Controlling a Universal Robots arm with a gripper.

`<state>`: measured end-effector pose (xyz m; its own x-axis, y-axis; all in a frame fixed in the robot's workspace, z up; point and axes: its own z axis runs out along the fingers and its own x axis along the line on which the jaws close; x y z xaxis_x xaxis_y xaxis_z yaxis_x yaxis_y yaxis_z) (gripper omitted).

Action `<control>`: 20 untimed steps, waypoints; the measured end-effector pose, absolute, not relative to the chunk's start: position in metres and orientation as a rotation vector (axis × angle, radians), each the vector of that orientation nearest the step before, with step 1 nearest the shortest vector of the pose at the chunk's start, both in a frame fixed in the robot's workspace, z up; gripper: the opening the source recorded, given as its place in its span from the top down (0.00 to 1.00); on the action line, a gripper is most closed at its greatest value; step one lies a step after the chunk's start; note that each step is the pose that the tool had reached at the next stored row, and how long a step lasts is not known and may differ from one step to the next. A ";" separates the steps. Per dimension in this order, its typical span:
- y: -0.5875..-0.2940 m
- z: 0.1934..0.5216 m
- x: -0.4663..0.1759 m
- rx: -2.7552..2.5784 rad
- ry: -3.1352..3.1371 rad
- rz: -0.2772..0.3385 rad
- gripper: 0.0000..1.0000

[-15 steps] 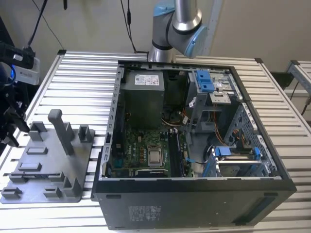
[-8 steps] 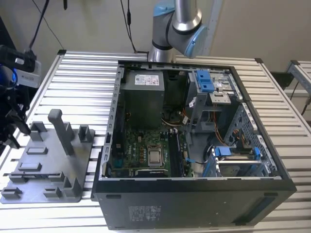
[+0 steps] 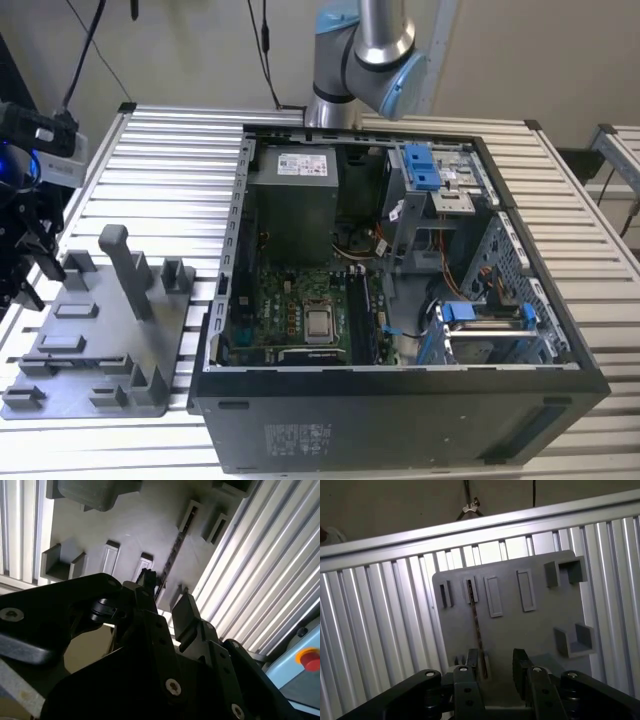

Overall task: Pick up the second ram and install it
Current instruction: 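Pick up the second ram and move it above second insertion slot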

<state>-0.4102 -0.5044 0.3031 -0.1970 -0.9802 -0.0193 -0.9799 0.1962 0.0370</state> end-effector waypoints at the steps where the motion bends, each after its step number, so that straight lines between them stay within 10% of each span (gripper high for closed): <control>1: -0.504 0.302 -0.410 1.985 -2.423 -0.064 0.58; 20: -0.504 0.290 -0.410 1.985 -2.423 -0.064 0.58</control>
